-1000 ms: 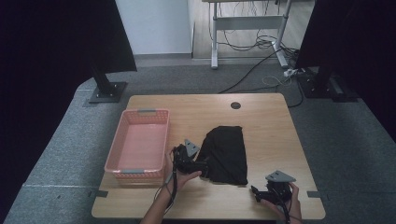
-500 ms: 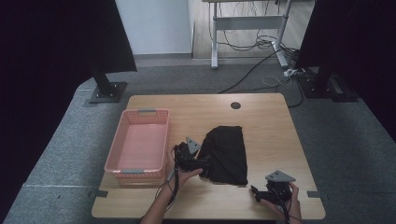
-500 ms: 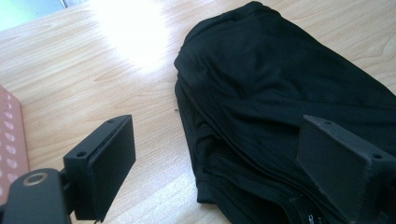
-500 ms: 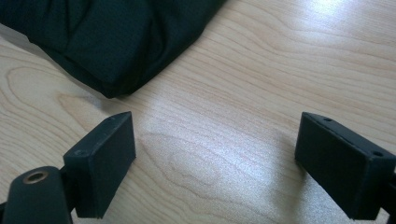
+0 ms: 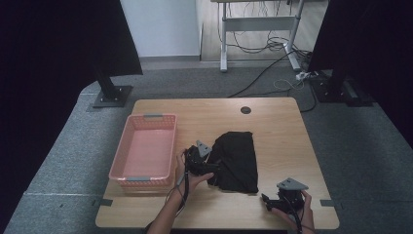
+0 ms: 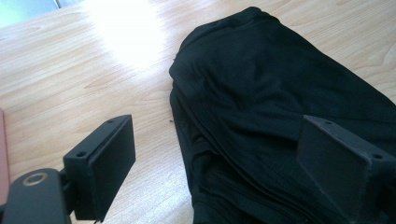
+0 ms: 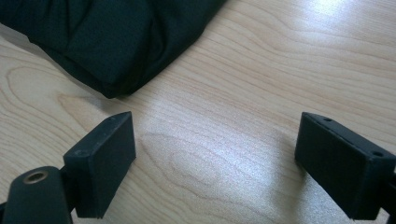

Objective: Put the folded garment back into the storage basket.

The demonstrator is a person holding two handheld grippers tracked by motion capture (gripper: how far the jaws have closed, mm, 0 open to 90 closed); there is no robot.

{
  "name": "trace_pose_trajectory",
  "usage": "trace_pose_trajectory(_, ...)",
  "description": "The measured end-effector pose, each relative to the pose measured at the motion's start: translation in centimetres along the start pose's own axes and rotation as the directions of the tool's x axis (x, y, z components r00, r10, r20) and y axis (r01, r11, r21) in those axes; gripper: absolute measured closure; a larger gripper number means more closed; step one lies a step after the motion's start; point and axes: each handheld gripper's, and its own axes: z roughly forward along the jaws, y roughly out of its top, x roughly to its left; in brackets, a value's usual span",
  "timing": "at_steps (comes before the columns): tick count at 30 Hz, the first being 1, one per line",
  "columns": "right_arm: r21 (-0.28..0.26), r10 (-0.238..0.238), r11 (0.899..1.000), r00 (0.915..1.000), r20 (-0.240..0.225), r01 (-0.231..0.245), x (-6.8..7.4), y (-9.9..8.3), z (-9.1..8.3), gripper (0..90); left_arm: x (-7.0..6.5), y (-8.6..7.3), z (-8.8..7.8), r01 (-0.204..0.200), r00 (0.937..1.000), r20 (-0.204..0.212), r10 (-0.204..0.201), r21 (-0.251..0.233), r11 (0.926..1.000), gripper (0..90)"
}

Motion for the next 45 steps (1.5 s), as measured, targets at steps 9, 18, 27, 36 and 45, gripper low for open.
trace_pose_trajectory(9, 0.000, 0.003, 1.000, 1.0000, 0.003, -0.003, 0.0, 0.0, 0.0, 11.9, 0.4, 0.5, 0.4, 0.004, 1.0000, 0.001, -0.004, -0.005, 1.0000, 11.6)
trace_pose_trajectory(18, -0.001, 0.003, 1.000, 1.0000, 0.004, -0.003, 0.1, 0.0, 0.0, 12.0, 0.3, 1.1, 1.1, 0.011, 0.9994, -0.032, -0.012, -0.015, 0.9998, 11.5)
trace_pose_trajectory(27, -0.001, 0.002, 1.000, 1.0000, 0.003, -0.002, 0.1, 0.0, 0.0, 12.0, 0.2, 1.5, 2.0, 0.005, 0.9994, -0.033, -0.005, 0.001, 1.0000, 11.5)
trace_pose_trajectory(36, 0.000, 0.002, 1.000, 1.0000, 0.003, -0.002, 0.1, 0.0, 0.0, 12.0, 0.1, 2.0, 2.8, 0.015, 0.9996, -0.024, -0.015, 0.000, 0.9999, 11.5)
trace_pose_trajectory(45, -0.001, 0.001, 1.000, 1.0000, 0.003, -0.001, 0.1, 0.0, 0.0, 12.0, -0.1, 2.9, 3.4, -0.003, 0.9997, -0.025, 0.004, 0.008, 1.0000, 11.6)
